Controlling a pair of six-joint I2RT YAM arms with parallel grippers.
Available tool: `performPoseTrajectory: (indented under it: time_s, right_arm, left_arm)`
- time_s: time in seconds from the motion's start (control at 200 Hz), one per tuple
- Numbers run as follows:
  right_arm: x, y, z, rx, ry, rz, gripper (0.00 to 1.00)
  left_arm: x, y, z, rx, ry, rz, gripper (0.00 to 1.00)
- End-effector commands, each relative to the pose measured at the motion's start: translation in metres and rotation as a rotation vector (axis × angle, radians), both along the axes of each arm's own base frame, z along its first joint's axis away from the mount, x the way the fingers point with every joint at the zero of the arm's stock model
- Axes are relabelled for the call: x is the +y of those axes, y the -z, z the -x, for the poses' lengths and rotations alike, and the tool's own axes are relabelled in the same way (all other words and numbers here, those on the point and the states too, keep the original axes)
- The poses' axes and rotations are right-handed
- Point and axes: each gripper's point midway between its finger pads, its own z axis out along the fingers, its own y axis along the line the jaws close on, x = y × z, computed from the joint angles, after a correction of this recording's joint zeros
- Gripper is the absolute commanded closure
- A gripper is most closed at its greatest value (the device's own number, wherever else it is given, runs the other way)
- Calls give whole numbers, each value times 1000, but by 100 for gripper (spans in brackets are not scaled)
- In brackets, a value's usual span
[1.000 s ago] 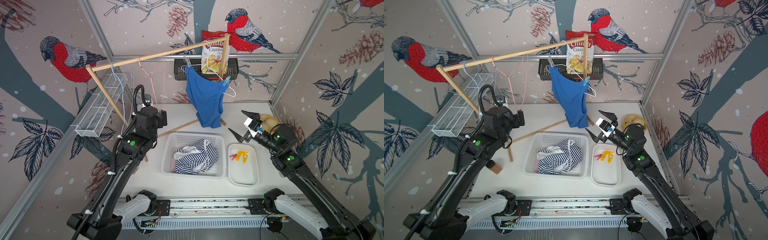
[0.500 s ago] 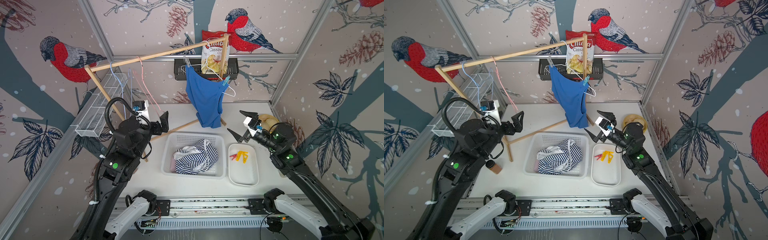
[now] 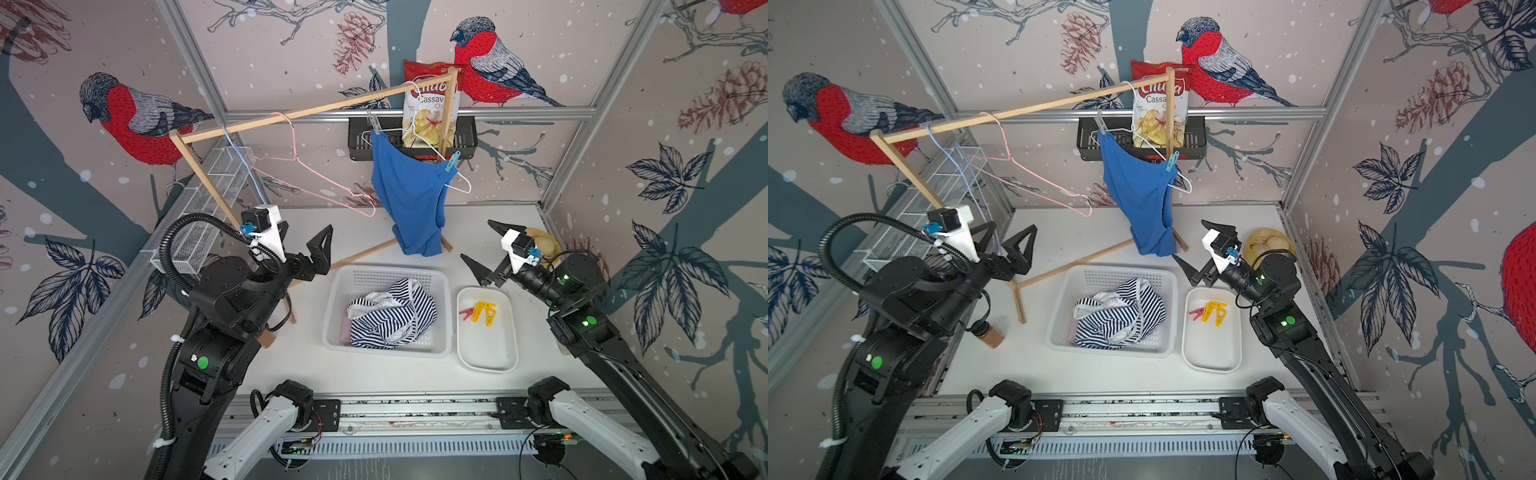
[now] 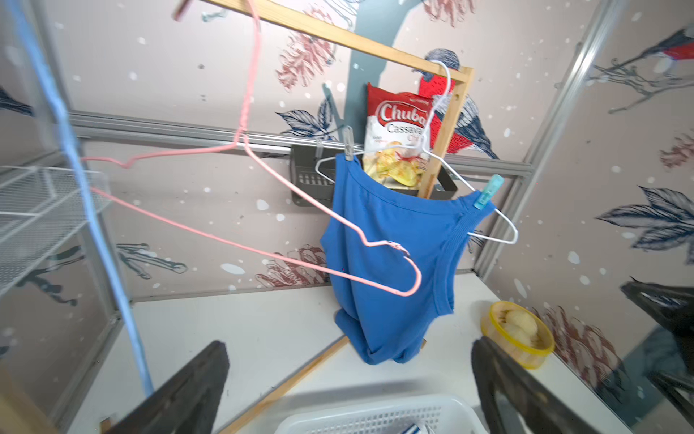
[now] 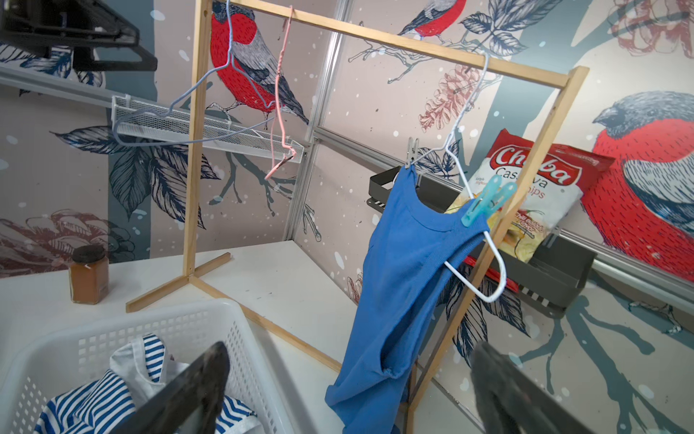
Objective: Remove the clothespins securing tank tops to the hanger
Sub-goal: Place the hanger on the clothesline, then pick up the hanger from the clothesline.
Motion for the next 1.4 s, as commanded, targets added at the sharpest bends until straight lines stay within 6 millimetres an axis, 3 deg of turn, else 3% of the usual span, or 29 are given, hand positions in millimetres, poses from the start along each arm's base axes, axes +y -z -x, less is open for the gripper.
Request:
performPoseTrajectory:
  time_s: [0.0,0.155,0.355,0.465,0.63,0.835,1.006,1.171,1.396]
  right_arm:
    - [-9,-2,-10,55,66,-69,0]
    - [-19,10,-22,110,149,-101,0]
    - [-27,17,-30,143,202,-131,0]
    - [-36,16,-38,154,245,-153,0]
    - [-45,7,-48,168,255,-192,0]
    - [-50,-20,-44,141,235,-266,0]
    - [-45,-31,-44,117,198,-280,0]
    - [-42,-32,-42,110,179,-276,0]
    - [-50,-48,-51,133,212,-383,0]
  left_arm:
    - [-32,3,4,-10,182,-22,1]
    - [-50,18,-5,6,264,-50,1]
    - [-67,15,-8,-38,348,-31,1]
    - [-67,1,-6,-95,353,-6,1]
    - [-83,-17,-6,-126,448,8,1]
    - [-102,-63,-2,-228,566,15,1]
    - [-109,-88,-24,-257,558,-1,1]
    - [-133,-85,-43,-232,631,-18,1]
    - [-162,-72,-63,-235,646,-55,1]
